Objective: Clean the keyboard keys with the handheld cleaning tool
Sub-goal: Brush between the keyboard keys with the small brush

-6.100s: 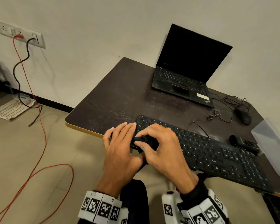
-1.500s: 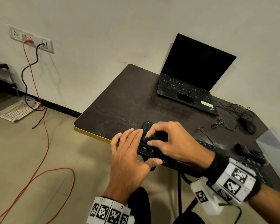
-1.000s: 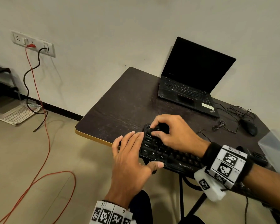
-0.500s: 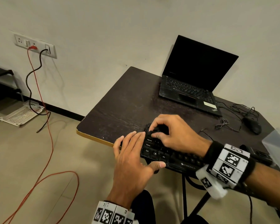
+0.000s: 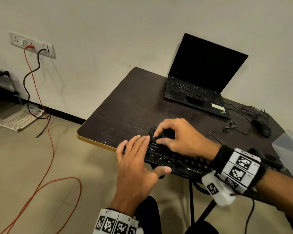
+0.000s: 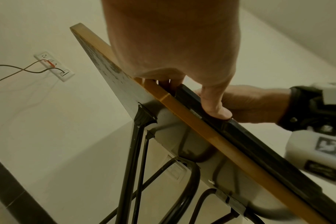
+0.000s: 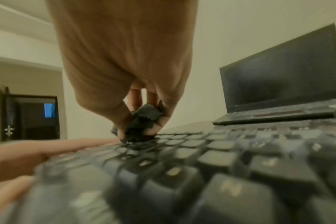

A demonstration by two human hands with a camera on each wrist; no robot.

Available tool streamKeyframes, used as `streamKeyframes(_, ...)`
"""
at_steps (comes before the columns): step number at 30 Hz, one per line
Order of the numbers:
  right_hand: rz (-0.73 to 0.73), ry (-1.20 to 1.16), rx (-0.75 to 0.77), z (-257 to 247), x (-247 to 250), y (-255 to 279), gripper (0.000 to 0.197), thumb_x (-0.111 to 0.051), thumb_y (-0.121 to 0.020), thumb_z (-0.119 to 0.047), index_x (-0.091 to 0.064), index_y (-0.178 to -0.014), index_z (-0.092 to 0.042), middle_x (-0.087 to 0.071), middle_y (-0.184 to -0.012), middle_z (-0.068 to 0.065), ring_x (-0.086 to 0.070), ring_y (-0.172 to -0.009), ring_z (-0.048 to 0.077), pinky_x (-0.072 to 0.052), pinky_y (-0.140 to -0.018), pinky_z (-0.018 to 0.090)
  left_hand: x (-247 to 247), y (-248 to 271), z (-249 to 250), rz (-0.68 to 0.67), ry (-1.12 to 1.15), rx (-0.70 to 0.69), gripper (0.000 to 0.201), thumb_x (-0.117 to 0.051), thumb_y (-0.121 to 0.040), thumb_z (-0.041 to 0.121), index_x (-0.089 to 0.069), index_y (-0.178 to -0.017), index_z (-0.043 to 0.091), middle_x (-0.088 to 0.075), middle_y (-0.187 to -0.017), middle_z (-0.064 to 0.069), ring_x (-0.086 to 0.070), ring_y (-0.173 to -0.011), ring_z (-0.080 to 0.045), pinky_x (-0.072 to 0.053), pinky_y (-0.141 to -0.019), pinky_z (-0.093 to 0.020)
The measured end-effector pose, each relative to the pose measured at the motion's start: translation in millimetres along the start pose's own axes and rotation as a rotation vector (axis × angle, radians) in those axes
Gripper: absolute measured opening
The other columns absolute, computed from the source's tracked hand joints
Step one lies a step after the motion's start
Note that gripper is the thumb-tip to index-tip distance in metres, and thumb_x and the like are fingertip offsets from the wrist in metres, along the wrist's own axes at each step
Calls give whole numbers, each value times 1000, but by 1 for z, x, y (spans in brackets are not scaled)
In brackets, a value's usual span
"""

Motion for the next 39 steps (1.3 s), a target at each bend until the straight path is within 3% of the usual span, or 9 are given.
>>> streamKeyframes(3,82,61,-90,16,14,-6,12,-83,-90,-25,-76,-91,-35,-73,-99,-14,-68,-96,6,-57,-93,43,1,1,0,9,7,-9,102,-55,-77,89,-60,-143,12,-61,-143,9,-45,-146,-12,-18,-126,-46)
streamKeyframes(7,-58,-13,-12,5,1,-1,10,-83,-90,-22,-79,-95,-30,-74,-99,-14,-69,-95,4,-57,-87,30,2,0,0,12,-1,-5,101,-60,-74,85,-61,-143,12,-62,-143,8,-46,-145,-13,-20,-125,-49)
streamKeyframes(11,50,22,-89,20,15,-10,10,-83,-91,-23,-79,-92,-31,-76,-95,-13,-69,-92,2,-52,-83,27,1,1,0,17,-1,-12,100,-61,-74,84,-61,-143,12,-62,-143,8,-46,-146,-13,-20,-125,-49)
streamKeyframes(15,-62,-32,28,4,-4,-6,13,-84,-89,-20,-79,-93,-31,-73,-98,-14,-70,-95,4,-54,-86,23,0,0,0,15,-15,-16,100,-58,-75,86,-61,-142,11,-63,-142,7,-47,-145,-14,-21,-125,-50)
streamKeyframes(19,78,-3,-75,21,12,-16,9,-84,-90,-22,-79,-91,-29,-75,-96,-12,-68,-91,2,-49,-79,25,0,1,1,20,-4,-26,101,-57,-76,87,-60,-142,11,-61,-143,8,-47,-144,-13,-20,-125,-48)
streamKeyframes(23,-66,8,14,2,-2,-14,13,-84,-89,-21,-78,-91,-32,-75,-96,-13,-70,-93,3,-54,-85,22,1,0,2,22,-12,-17,101,-59,-75,87,-62,-141,11,-63,-141,8,-48,-144,-13,-23,-124,-50)
streamKeyframes(28,73,43,-136,25,14,-29,10,-82,-92,-28,-75,-90,-34,-74,-90,-13,-63,-78,-1,-45,-73,23,2,1,2,23,-10,-36,101,-54,-78,90,-61,-142,11,-62,-143,9,-46,-145,-12,-20,-125,-47)
streamKeyframes(36,12,123,-175,24,14,-41,11,-80,-93,-26,-73,-90,-34,-73,-94,-13,-67,-92,8,-48,-82,27,0,1,1,9,-25,-36,102,-52,-79,91,-60,-144,12,-61,-144,9,-44,-147,-11,-20,-126,-48)
streamKeyframes(39,-83,70,-124,16,7,-34,7,-80,-93,-25,-76,-94,-31,-75,-94,-14,-67,-88,-2,-50,-80,18,0,1,1,3,-34,-30,101,-55,-78,90,-61,-143,13,-61,-143,10,-44,-147,-10,-22,-125,-50)
Point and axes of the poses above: each hand's wrist, its own y-axis away from the middle knuckle, its own x-axis out of the back of the hand, z = x × y, the point moved 7 cm from there along -y, towards the middle knuckle
